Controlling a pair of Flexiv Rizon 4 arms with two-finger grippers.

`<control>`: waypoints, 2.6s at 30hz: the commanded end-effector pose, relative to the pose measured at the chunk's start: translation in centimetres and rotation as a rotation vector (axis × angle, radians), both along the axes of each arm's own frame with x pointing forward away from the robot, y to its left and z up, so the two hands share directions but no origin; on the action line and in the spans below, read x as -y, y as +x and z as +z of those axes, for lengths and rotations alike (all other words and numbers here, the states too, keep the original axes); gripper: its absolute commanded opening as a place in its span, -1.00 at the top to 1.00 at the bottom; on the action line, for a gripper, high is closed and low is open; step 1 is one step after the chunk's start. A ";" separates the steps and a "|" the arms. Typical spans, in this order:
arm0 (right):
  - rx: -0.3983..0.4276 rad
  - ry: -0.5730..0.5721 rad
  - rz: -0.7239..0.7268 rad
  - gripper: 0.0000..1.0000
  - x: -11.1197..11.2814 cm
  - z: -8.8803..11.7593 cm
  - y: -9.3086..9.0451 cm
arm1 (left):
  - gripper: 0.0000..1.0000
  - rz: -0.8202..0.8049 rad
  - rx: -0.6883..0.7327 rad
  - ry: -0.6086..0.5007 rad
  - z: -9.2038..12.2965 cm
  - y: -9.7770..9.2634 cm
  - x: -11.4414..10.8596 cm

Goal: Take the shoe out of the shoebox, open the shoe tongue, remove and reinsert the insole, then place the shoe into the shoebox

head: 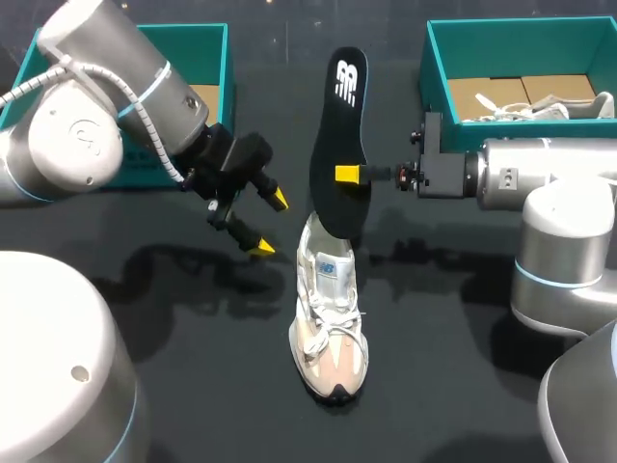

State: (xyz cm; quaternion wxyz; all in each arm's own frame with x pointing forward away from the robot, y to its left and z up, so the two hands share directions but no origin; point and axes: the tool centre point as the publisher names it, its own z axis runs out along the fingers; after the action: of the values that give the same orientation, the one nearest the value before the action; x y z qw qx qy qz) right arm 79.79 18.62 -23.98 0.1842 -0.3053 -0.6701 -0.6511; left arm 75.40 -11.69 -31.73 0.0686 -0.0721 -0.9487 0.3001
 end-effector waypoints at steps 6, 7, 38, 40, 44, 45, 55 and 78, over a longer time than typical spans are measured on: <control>0.030 0.034 0.021 1.00 -1.7 -1.0 0.9 | -1.00 -0.022 0.046 0.038 -2.4 0.5 1.4; 0.032 0.035 0.033 1.00 -1.9 -1.2 1.0 | -1.00 -0.020 0.042 0.040 -2.7 0.6 1.5; 0.067 0.054 0.059 1.00 -2.7 -3.1 1.6 | -1.00 -0.026 0.040 0.080 -4.8 0.3 2.1; 0.067 0.056 0.065 1.00 -2.7 -3.1 1.7 | -1.00 -0.023 0.040 0.078 -4.8 0.3 2.0; 0.070 0.059 0.065 1.00 -2.6 -3.2 1.6 | -1.00 -0.018 0.042 0.075 -4.6 0.3 1.9; 0.072 0.059 0.065 1.00 -2.6 -3.2 1.6 | -1.00 -0.019 0.042 0.073 -4.6 0.2 1.9; 0.101 0.051 0.095 1.00 -2.2 -3.7 1.3 | -1.00 -0.024 0.023 0.068 -4.6 0.1 2.1; 0.162 0.032 0.192 1.00 -2.8 -5.1 0.7 | -1.00 -0.024 0.023 0.068 -4.6 0.1 2.1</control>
State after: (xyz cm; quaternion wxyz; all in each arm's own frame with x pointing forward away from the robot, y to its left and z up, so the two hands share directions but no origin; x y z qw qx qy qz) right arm 80.56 21.39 -28.87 0.1948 -0.1843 -0.6984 -0.6636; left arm 75.52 -13.77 -36.33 0.0638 -0.0842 -0.9580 0.2667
